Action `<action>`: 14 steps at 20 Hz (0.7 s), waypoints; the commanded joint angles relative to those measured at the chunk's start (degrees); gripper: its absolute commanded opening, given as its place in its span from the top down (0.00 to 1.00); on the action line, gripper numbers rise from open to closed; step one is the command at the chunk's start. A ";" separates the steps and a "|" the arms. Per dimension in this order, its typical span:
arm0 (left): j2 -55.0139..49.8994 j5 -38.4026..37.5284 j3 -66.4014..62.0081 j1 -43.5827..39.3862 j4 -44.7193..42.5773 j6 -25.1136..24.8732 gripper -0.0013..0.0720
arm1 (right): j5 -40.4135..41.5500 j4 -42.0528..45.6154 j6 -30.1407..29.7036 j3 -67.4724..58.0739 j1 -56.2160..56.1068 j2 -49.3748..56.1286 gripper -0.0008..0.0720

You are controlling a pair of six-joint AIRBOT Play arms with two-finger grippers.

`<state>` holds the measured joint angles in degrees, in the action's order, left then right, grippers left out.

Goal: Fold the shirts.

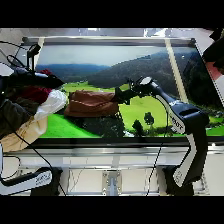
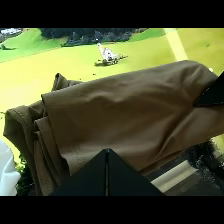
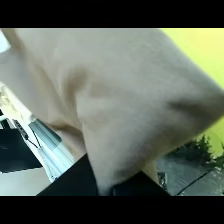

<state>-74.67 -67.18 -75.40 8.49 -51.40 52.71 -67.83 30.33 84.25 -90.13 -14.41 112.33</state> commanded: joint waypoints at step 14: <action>-0.04 -0.81 0.02 0.07 0.00 2.40 0.97 | -18.97 49.94 6.80 3.02 47.54 -41.72 0.98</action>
<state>-74.67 -67.99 -75.40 8.49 -51.37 55.09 -84.66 74.11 90.91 -91.07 22.41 77.58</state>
